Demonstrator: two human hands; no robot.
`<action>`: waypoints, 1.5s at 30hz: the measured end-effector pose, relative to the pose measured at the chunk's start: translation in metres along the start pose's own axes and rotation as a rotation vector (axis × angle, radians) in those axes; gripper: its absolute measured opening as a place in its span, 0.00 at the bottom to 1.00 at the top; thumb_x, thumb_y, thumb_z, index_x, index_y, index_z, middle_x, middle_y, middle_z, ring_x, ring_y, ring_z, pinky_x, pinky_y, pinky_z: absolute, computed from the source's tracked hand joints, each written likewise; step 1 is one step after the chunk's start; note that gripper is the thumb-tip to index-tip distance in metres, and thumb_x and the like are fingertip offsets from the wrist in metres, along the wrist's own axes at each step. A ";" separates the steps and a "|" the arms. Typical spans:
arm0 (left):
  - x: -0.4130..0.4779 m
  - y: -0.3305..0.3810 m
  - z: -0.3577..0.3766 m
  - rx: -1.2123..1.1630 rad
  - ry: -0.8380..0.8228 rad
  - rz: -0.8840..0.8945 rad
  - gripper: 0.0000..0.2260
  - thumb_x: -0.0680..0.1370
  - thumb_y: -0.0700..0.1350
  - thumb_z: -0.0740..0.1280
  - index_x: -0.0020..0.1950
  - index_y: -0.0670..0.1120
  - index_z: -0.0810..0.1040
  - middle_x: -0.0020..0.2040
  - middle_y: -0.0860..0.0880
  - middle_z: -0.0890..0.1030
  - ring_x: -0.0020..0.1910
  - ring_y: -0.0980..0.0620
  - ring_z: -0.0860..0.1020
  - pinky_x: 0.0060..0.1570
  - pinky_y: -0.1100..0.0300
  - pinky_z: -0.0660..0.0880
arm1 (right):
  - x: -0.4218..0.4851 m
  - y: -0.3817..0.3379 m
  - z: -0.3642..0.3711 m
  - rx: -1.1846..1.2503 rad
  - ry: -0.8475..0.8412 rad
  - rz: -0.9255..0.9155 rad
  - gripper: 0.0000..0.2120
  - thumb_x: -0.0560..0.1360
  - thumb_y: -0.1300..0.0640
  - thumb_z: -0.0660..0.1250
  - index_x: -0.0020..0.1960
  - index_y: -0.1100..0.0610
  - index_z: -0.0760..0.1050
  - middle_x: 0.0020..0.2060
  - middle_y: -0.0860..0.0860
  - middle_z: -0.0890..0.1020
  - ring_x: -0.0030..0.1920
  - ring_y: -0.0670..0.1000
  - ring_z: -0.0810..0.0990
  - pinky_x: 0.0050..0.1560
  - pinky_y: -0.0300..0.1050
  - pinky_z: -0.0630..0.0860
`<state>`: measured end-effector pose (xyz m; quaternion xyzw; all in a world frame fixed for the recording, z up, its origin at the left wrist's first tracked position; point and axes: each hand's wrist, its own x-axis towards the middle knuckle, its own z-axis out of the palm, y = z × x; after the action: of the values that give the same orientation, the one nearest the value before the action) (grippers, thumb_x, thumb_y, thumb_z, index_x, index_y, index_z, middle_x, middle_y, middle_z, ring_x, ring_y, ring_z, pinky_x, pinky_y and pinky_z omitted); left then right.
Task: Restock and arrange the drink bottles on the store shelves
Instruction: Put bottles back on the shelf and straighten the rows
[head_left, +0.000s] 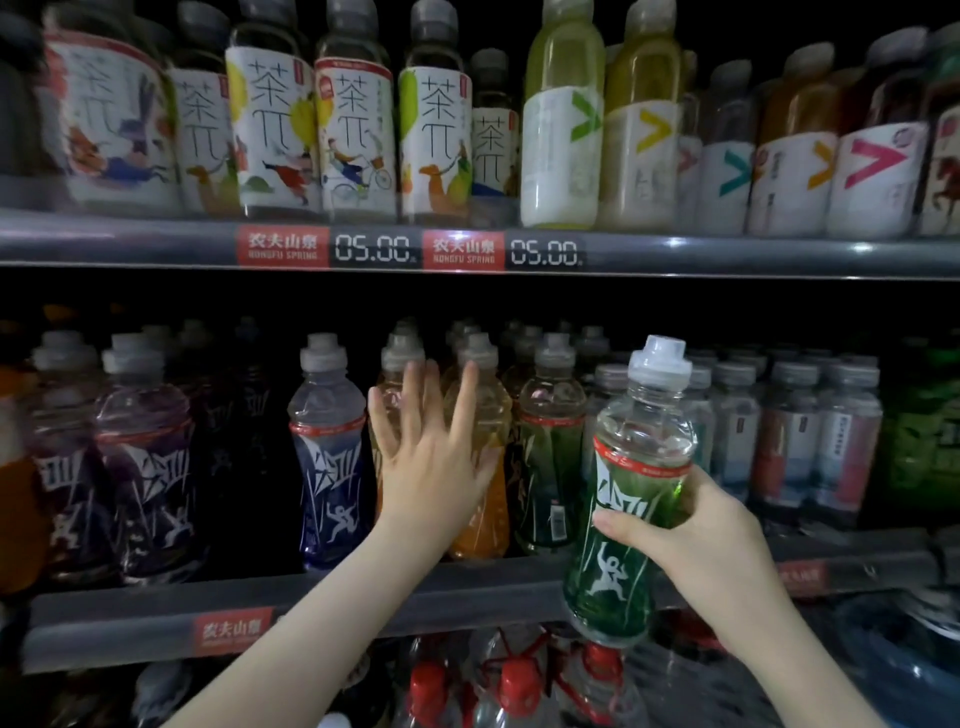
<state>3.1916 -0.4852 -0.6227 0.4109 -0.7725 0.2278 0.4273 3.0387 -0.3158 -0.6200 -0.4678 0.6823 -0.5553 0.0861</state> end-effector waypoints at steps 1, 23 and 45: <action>0.003 0.002 0.003 0.015 -0.011 0.016 0.44 0.70 0.63 0.68 0.78 0.48 0.53 0.66 0.36 0.74 0.75 0.38 0.57 0.70 0.38 0.36 | 0.001 0.000 0.000 0.001 0.005 -0.003 0.20 0.62 0.50 0.80 0.51 0.47 0.77 0.42 0.39 0.82 0.42 0.36 0.77 0.35 0.29 0.68; -0.034 -0.009 0.003 -0.372 0.211 -0.063 0.45 0.71 0.61 0.62 0.76 0.54 0.33 0.70 0.45 0.57 0.68 0.33 0.66 0.53 0.30 0.72 | 0.010 0.022 -0.003 0.132 0.138 0.017 0.19 0.61 0.51 0.80 0.49 0.47 0.78 0.40 0.41 0.84 0.44 0.41 0.81 0.39 0.36 0.72; 0.017 0.125 0.040 -0.063 0.051 0.222 0.36 0.72 0.57 0.68 0.76 0.51 0.61 0.66 0.33 0.72 0.74 0.40 0.61 0.71 0.42 0.36 | 0.008 0.043 -0.048 0.058 0.267 0.070 0.19 0.61 0.51 0.81 0.49 0.48 0.77 0.41 0.41 0.83 0.43 0.43 0.80 0.40 0.41 0.74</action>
<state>3.0644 -0.4511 -0.6292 0.3033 -0.8090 0.2595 0.4315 2.9805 -0.2915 -0.6355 -0.3629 0.6873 -0.6286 0.0273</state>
